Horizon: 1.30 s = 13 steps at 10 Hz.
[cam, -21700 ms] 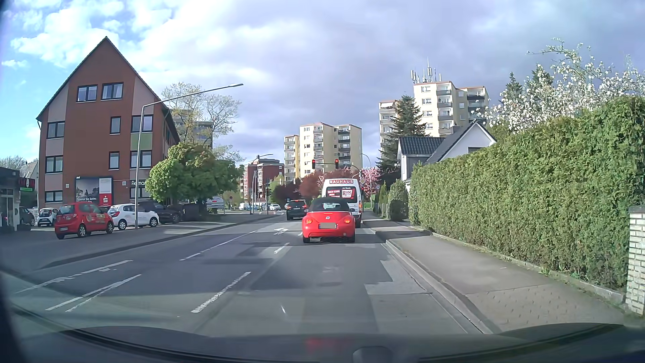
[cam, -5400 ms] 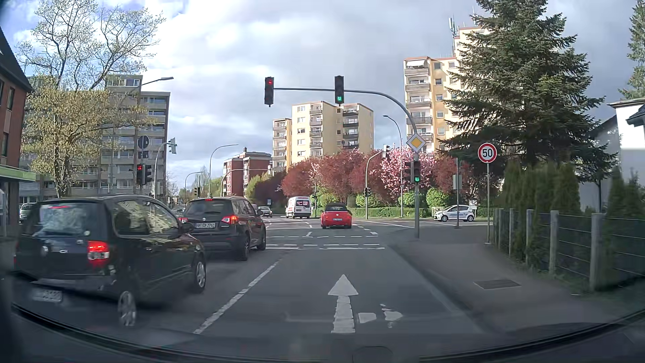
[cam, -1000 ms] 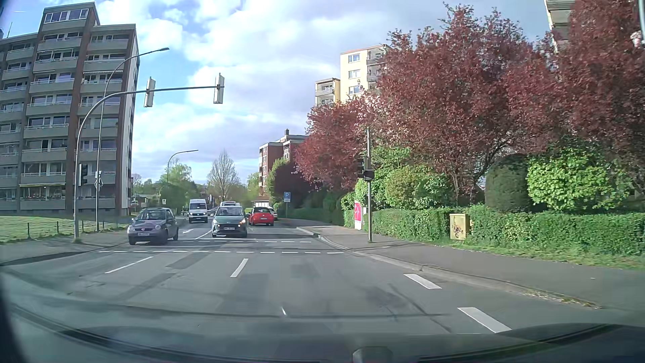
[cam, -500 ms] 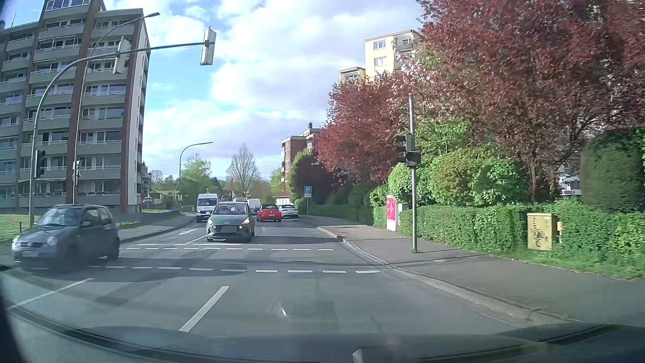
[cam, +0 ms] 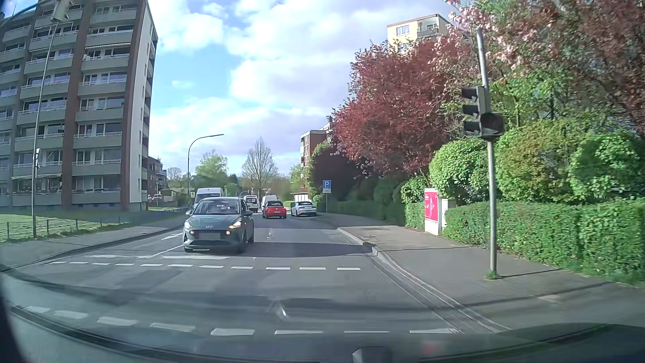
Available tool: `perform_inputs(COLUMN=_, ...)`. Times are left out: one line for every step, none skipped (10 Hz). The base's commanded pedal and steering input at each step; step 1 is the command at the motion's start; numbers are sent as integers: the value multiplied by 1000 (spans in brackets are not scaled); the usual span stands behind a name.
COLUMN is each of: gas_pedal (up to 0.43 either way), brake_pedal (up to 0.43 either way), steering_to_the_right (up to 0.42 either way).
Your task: Follow the waypoints while adhering to traffic rules and regulations
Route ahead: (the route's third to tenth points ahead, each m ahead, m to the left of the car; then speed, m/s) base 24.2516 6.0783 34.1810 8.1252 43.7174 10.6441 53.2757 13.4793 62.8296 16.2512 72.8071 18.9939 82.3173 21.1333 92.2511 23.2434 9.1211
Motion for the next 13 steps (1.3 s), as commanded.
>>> perform_inputs(gas_pedal=67, brake_pedal=0, steering_to_the_right=-50)
perform_inputs(gas_pedal=79, brake_pedal=0, steering_to_the_right=-49)
perform_inputs(gas_pedal=79, brake_pedal=0, steering_to_the_right=-49)
perform_inputs(gas_pedal=79, brake_pedal=0, steering_to_the_right=-49)
perform_inputs(gas_pedal=79, brake_pedal=0, steering_to_the_right=-48)
perform_inputs(gas_pedal=87, brake_pedal=0, steering_to_the_right=-48)
perform_inputs(gas_pedal=87, brake_pedal=0, steering_to_the_right=-48)
perform_inputs(gas_pedal=87, brake_pedal=0, steering_to_the_right=-48)
perform_inputs(gas_pedal=87, brake_pedal=6, steering_to_the_right=-48)
perform_inputs(gas_pedal=87, brake_pedal=0, steering_to_the_right=-46)
perform_inputs(gas_pedal=87, brake_pedal=0, steering_to_the_right=-40)
perform_inputs(gas_pedal=87, brake_pedal=0, steering_to_the_right=-35)
perform_inputs(gas_pedal=87, brake_pedal=0, steering_to_the_right=-32)
